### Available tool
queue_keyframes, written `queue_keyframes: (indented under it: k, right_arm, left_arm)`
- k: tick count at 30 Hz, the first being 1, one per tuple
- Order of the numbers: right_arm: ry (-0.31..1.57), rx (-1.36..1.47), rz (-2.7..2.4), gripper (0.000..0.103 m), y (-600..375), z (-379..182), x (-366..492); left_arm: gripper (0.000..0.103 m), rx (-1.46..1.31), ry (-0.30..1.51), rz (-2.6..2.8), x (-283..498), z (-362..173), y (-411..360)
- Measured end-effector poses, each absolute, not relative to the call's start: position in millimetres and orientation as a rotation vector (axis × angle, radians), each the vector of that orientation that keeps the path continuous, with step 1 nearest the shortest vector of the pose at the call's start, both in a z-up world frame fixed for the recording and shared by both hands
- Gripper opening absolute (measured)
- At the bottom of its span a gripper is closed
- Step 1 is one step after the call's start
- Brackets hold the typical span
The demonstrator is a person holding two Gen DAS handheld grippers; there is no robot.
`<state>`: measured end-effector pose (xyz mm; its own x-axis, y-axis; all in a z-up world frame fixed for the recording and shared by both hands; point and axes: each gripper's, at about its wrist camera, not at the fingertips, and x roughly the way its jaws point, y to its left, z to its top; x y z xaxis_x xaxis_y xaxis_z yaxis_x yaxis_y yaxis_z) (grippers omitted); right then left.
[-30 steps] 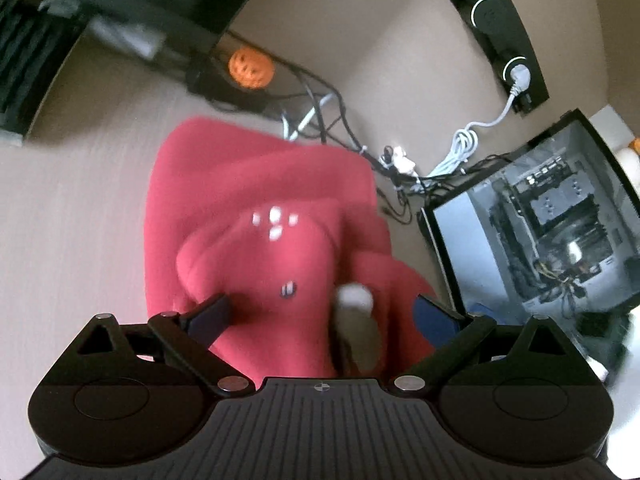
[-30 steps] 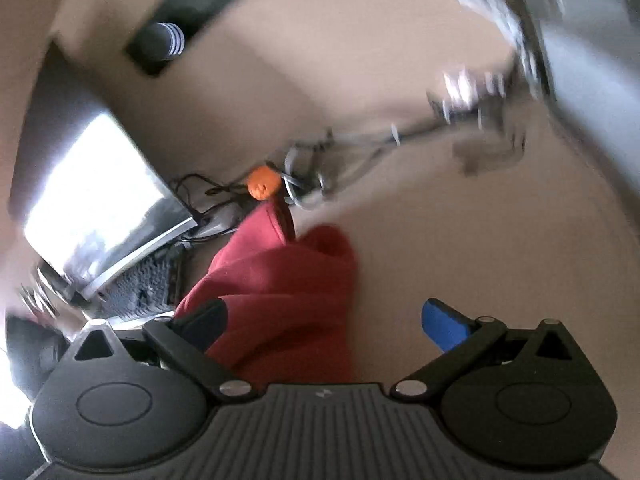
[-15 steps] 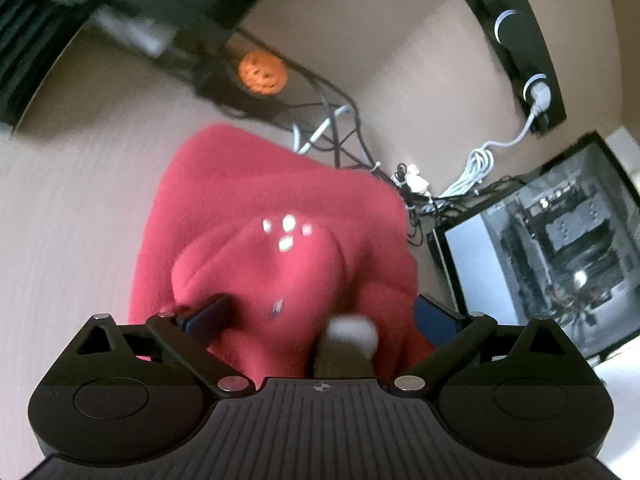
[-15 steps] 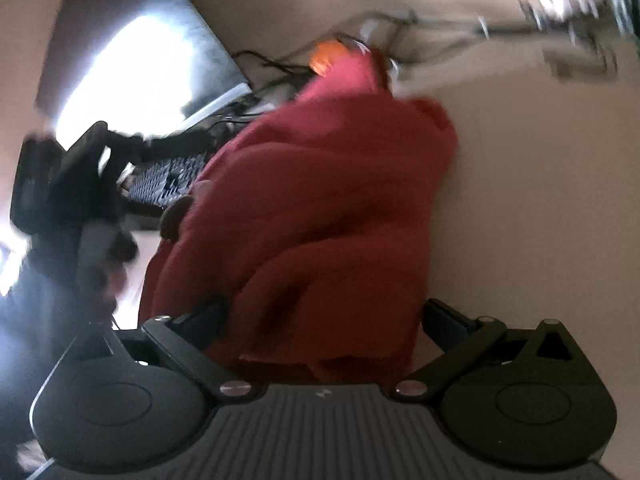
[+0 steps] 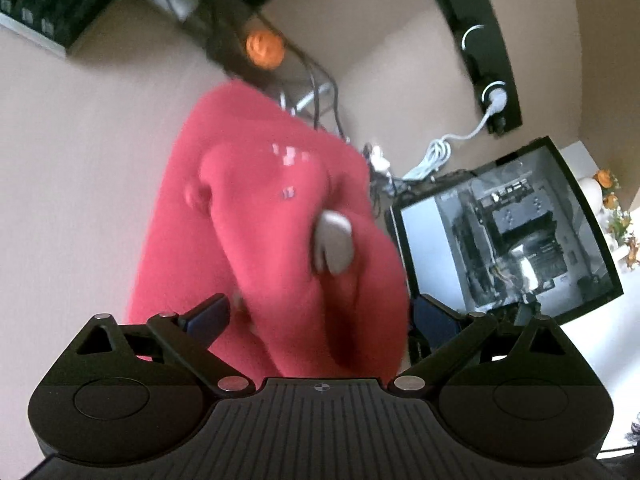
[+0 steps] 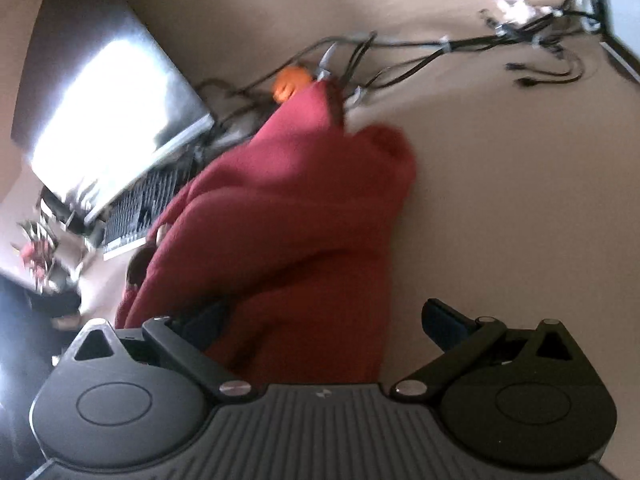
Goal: Fold clothes
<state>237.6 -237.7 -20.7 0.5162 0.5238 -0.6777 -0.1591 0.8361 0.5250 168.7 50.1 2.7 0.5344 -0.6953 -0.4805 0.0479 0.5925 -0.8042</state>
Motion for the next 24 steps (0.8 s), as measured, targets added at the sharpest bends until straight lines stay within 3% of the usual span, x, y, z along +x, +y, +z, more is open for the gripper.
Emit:
queue_keyframes:
  k: [5,10,13,20,24]
  right_arm:
    - [0.892,0.36,0.46,0.103,-214.7,-3.3,232.8]
    - [0.868,0.079,0.433,0.103,-165.6,-5.0,217.8]
    - [0.784,-0.098,0.412,0.103,-141.4,-9.0,193.1]
    - [0.801,0.107,0.47,0.103,-193.7,25.3,209.8]
    - [0.815,0.029,0.378,0.103,-193.1,16.9,218.2]
  left_arm:
    - [0.101,-0.785,0.823,-0.579,189.9,37.4,32.5]
    - [0.101,-0.644,0.719,-0.569,189.3,75.5,38.1]
    - [0.101,-0.539,0.767,-0.429,179.3,59.1,48.4]
    - [0.102,-0.13,0.927,-0.22,157.6,8.8,31.8]
    - [0.103,-0.144,0.92,-0.198,155.0,3.5,35.9]
